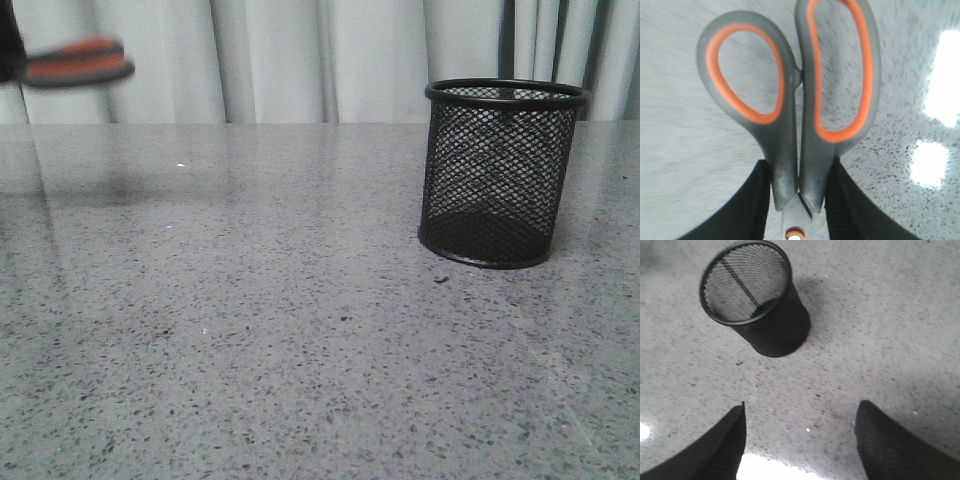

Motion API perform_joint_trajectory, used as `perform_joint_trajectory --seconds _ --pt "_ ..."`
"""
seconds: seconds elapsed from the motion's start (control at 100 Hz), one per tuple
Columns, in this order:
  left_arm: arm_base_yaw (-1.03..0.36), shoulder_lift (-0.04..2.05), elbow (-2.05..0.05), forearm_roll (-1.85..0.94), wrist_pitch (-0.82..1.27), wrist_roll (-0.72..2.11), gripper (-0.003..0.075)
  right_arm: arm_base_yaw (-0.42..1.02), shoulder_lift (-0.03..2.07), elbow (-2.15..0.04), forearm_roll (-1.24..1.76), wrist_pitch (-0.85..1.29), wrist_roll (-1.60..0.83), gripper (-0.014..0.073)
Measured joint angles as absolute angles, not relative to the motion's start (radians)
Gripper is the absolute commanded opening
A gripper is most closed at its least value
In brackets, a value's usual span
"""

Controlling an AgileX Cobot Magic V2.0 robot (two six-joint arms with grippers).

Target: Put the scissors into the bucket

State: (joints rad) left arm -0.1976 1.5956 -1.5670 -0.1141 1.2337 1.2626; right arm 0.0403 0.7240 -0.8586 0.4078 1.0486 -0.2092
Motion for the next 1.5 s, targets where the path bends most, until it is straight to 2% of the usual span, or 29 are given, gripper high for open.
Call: perform_joint_trajectory --seconds 0.38,0.63,1.02,1.23,1.5 --pt "-0.403 1.338 -1.616 -0.109 1.261 1.124 -0.0020 0.040 0.724 -0.859 0.919 0.945 -0.488 0.0399" --pt "-0.594 1.263 -1.617 -0.093 1.269 0.986 -0.0020 0.040 0.724 -0.861 1.268 0.925 -0.670 0.0370" --pt "-0.930 1.258 -1.621 0.052 1.193 0.771 -0.0020 0.040 0.796 -0.948 1.315 1.006 -0.688 0.0370" --pt "-1.018 1.269 -1.621 0.058 1.137 0.713 -0.0020 0.040 0.818 -0.955 1.321 1.014 -0.688 0.0370" --pt "-1.066 1.334 -1.623 0.057 1.081 0.676 -0.0020 0.040 0.818 -0.955 1.327 1.027 -0.688 0.0370"
